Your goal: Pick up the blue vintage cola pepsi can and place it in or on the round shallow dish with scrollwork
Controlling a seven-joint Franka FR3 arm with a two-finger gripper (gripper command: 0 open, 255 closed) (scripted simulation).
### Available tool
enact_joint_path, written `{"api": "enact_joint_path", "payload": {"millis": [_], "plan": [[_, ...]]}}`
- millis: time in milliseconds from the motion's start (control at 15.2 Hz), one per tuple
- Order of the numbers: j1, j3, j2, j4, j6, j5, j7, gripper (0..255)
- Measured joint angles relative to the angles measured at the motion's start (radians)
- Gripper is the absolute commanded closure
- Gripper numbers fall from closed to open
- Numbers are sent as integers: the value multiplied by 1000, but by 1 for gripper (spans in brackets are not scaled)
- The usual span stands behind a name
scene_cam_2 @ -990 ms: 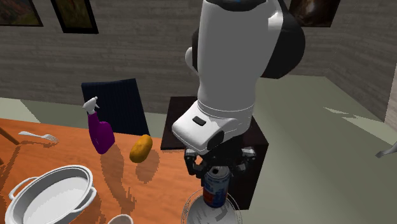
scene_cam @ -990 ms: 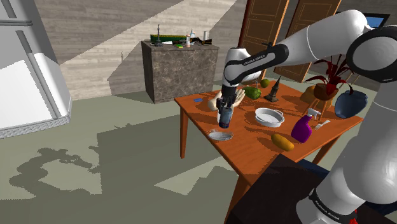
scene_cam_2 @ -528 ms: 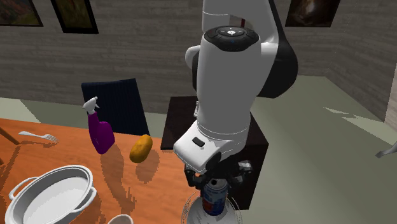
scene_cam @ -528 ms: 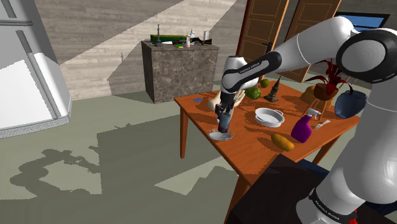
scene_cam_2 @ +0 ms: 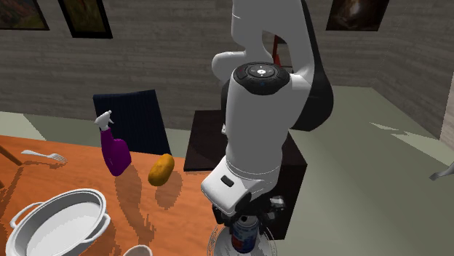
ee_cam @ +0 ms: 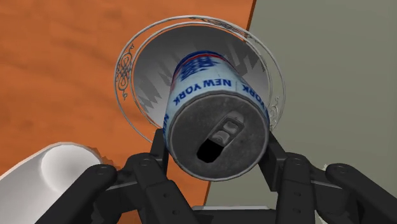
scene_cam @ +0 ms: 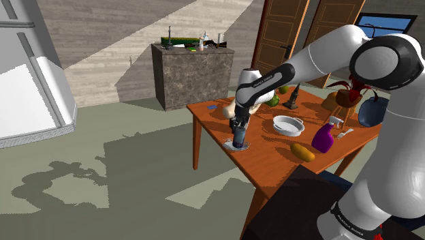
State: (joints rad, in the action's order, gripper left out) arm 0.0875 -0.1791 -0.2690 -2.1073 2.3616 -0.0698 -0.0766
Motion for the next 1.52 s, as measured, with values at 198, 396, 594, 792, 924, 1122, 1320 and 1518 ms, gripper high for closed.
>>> {"api": "enact_joint_path", "payload": {"millis": [198,396,594,792,924,1122,1320,1518], "plan": [[0,0,-4,0,4,-1,-1,255],[0,1,-5,1,4,-1,-1,255],[0,1,-5,1,4,-1,-1,0],[0,1,-5,1,4,-1,-1,0],[0,-1,9,5,-13,2,1,0],[3,-6,59,25,-81,16,9,0],[5,-7,73,35,-104,21,14,0],[5,-7,73,37,-107,21,15,0]]}}
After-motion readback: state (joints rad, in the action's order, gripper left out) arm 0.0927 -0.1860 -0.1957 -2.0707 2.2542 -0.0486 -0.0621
